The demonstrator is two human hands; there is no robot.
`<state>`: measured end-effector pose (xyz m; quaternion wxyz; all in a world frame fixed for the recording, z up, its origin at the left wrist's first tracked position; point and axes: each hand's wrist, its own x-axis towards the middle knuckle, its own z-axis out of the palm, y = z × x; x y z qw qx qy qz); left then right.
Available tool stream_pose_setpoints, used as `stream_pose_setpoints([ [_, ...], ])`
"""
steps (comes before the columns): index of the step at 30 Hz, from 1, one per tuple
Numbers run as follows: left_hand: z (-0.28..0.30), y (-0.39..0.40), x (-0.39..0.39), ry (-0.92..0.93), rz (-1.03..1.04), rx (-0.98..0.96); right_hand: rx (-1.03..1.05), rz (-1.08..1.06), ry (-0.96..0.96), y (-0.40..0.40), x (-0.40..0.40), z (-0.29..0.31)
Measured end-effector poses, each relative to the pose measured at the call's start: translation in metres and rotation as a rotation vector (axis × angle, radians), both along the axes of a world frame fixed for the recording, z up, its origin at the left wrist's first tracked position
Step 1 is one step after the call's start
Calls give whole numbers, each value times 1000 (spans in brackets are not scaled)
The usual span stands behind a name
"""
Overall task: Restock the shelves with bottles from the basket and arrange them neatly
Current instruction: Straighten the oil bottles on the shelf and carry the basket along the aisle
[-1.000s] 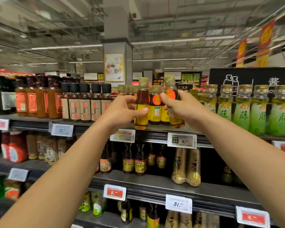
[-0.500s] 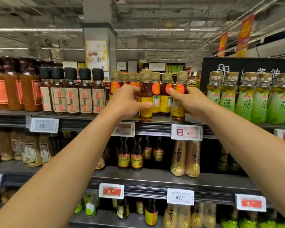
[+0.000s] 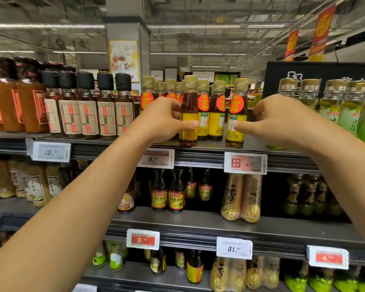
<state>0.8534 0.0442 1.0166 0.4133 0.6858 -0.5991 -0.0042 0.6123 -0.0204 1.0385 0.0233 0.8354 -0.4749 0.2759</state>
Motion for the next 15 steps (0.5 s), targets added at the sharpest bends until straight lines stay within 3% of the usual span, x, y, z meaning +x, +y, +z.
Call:
stream_pose_setpoints([
  [3,18,16,0,-44,68,-107,-82,93,-44,28,6,-4],
  [7,61,28,-4,-98,121,-276,112,227,-107,32,51,-15],
  [15,100,0,-13,-393,199,-13,179,235,-276,9,107,-38],
])
